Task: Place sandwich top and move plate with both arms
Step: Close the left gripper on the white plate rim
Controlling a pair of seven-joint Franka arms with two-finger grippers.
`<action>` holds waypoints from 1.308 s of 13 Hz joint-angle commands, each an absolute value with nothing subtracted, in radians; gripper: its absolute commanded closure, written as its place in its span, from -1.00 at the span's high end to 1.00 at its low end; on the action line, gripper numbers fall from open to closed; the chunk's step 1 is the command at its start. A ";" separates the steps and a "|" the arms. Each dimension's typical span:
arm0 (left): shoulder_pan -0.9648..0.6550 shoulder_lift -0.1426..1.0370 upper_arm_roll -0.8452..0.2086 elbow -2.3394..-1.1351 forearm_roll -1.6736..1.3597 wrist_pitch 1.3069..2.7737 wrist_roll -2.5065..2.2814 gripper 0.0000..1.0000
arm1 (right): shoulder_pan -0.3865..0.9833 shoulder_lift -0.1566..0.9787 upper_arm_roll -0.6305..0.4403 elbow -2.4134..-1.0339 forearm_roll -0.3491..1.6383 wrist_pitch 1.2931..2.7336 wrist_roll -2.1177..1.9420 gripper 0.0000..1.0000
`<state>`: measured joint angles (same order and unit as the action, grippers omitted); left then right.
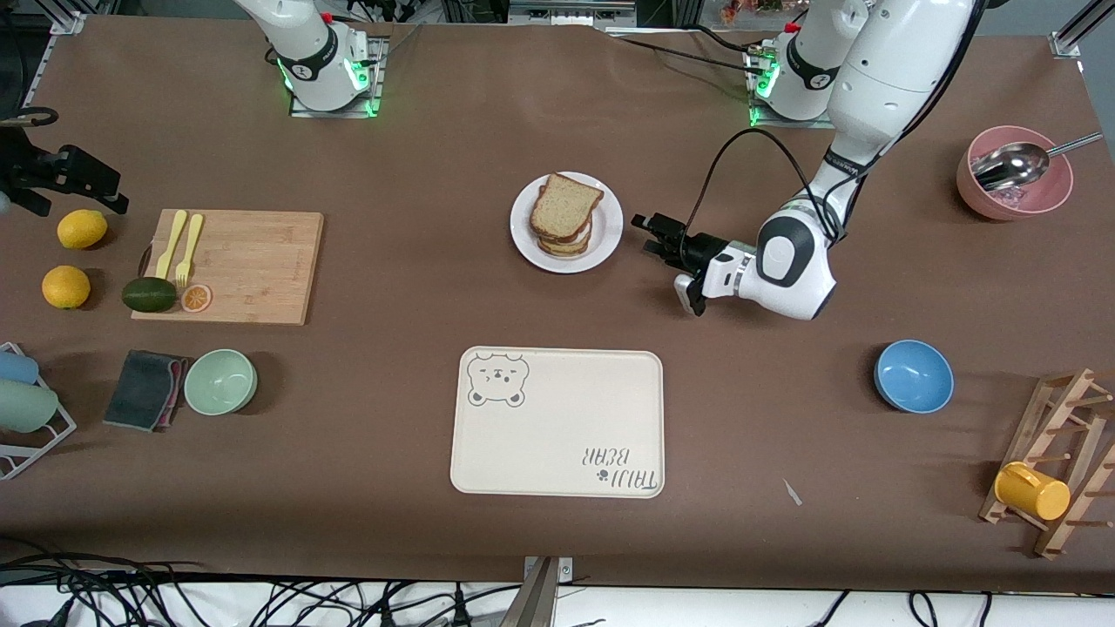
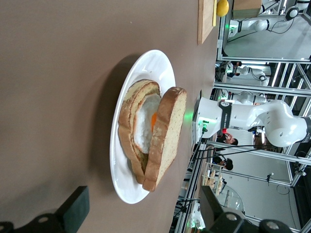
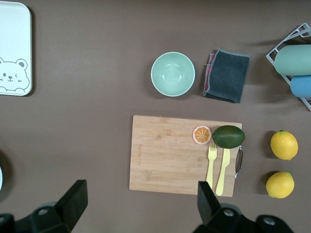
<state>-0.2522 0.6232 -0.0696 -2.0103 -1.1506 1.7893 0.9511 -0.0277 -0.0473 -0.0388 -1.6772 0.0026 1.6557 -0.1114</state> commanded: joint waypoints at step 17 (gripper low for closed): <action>-0.340 0.721 -0.061 -1.911 -1.193 1.855 0.913 0.37 | -0.034 -0.060 -0.032 -1.687 0.018 1.661 -0.103 1.00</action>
<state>-0.3180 0.7073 -0.0692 -1.9305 -1.1786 1.8477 0.9078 -0.0276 -0.0473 -0.0387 -1.6772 0.0028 1.6557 -0.1114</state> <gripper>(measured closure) 0.313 0.000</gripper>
